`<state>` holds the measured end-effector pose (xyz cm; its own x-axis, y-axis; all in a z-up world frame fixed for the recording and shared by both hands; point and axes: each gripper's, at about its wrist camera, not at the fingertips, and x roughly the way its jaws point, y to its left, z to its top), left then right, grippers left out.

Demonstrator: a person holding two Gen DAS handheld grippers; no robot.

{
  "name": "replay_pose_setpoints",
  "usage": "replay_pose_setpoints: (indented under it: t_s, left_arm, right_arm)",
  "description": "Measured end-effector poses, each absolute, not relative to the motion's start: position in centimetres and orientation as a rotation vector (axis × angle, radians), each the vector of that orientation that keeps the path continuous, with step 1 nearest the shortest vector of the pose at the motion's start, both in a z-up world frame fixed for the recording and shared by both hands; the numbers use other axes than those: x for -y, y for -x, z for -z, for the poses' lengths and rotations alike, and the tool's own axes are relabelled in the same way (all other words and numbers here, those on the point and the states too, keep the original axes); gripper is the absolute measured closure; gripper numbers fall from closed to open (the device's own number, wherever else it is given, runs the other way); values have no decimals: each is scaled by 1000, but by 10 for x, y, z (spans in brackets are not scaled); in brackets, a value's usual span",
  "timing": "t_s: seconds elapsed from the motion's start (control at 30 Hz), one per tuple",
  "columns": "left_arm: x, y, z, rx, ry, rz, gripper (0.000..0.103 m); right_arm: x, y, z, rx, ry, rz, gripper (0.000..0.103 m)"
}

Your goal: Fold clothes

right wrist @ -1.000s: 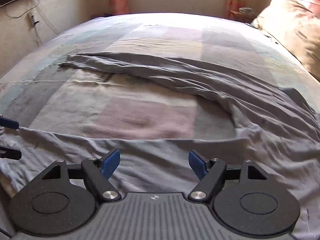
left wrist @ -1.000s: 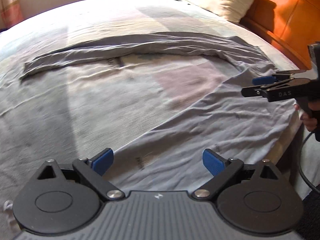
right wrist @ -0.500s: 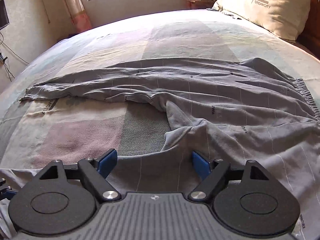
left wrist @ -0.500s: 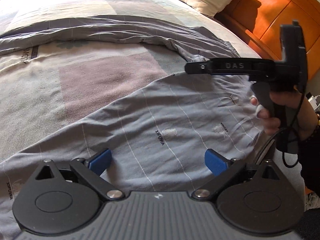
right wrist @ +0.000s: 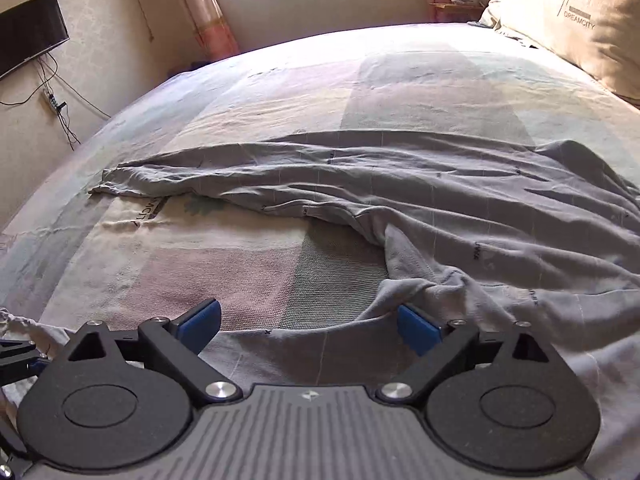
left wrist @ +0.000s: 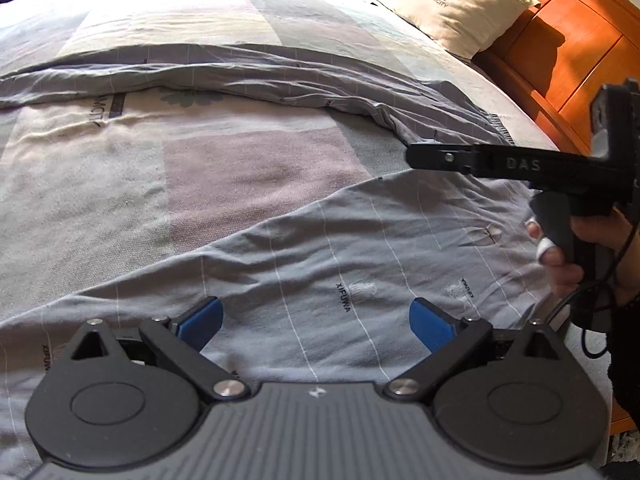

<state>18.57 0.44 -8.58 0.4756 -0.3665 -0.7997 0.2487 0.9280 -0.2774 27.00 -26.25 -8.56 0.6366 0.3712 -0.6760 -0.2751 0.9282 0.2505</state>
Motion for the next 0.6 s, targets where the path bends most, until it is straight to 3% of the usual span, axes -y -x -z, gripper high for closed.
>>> replay_pose_setpoints:
  t_s: [0.27,0.6]
  left_arm:
    - [8,-177,95,-1048,117,339,3]
    - [41,-162,98,-1084,7,335,3]
  right_arm:
    - [328,-212,84,-818,-133,-261,5]
    - [337,-167,118,-853,37,-195,5]
